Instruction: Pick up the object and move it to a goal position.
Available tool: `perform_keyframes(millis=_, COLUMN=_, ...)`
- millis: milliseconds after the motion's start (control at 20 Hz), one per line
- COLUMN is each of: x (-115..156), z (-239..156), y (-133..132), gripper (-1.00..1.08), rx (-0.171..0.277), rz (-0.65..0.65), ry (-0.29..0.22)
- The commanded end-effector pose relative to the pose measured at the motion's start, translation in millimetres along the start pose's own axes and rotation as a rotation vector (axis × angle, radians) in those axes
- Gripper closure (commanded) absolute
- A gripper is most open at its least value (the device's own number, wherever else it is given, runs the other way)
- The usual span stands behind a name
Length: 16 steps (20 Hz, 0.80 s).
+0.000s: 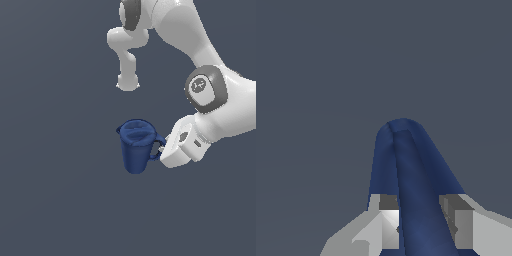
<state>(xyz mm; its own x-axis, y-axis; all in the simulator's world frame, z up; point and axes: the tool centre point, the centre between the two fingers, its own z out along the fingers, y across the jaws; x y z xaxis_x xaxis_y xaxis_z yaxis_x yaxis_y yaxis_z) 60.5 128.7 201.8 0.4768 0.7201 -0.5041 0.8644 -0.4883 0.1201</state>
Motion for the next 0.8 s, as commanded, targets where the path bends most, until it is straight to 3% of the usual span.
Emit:
perform_keyframes(millis=0, x=-7, z=-6, y=1, gripper=1.08, rx=-0.012, rz=-0.004, ry=0.009)
perform_keyframes(millis=350, x=-35, z=-28, y=2, gripper=1.08, rx=-0.057, rz=-0.031, ry=0.040)
perform_keyframes(millis=750, x=-86, z=-65, y=4, gripper=1.08, rx=-0.139, rz=-0.079, ry=0.097)
